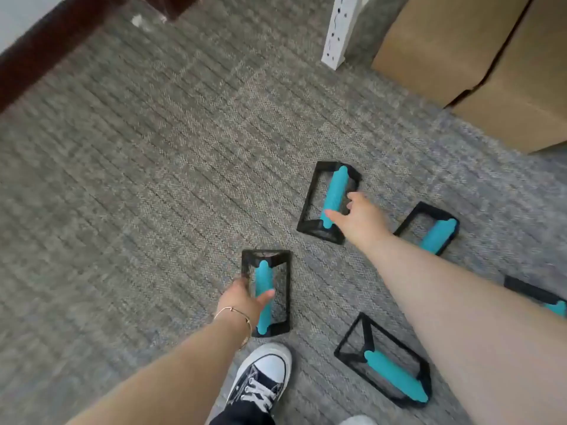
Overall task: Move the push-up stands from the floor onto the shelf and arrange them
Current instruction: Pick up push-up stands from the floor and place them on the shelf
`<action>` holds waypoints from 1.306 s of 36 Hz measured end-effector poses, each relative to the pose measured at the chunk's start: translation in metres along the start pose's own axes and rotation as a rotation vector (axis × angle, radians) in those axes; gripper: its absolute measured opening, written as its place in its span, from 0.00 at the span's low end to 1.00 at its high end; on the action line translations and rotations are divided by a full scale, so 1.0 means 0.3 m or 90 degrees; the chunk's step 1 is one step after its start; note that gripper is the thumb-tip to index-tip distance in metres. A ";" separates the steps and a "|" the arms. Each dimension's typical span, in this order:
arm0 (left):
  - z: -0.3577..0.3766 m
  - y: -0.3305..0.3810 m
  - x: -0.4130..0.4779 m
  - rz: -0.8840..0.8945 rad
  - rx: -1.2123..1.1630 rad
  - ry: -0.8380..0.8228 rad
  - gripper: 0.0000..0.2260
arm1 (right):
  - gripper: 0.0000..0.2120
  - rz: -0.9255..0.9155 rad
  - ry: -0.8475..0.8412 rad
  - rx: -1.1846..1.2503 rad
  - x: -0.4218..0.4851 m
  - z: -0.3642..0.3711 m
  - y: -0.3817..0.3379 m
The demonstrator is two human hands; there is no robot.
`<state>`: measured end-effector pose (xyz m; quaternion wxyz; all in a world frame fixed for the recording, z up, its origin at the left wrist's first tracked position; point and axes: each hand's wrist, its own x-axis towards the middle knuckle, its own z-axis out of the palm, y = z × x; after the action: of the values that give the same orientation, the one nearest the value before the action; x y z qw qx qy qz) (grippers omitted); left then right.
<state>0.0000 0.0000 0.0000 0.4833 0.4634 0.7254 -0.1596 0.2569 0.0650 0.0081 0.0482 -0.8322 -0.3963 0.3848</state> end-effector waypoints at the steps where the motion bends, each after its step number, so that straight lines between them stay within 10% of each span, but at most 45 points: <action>1: 0.024 -0.019 0.014 -0.002 -0.027 -0.009 0.33 | 0.31 0.007 0.007 0.028 0.018 0.023 0.001; 20: 0.060 -0.033 -0.033 0.051 -0.149 0.026 0.18 | 0.10 0.083 0.039 0.243 -0.007 0.078 0.053; 47: -0.792 1.068 -1.960 0.533 -0.170 0.148 0.17 | 0.01 -0.078 0.352 0.599 -1.647 -1.705 -0.253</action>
<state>0.1939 0.0234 0.6831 0.4771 0.6654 0.5391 0.1978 0.3642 -0.1126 0.6926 0.5395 -0.7665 -0.2016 0.2840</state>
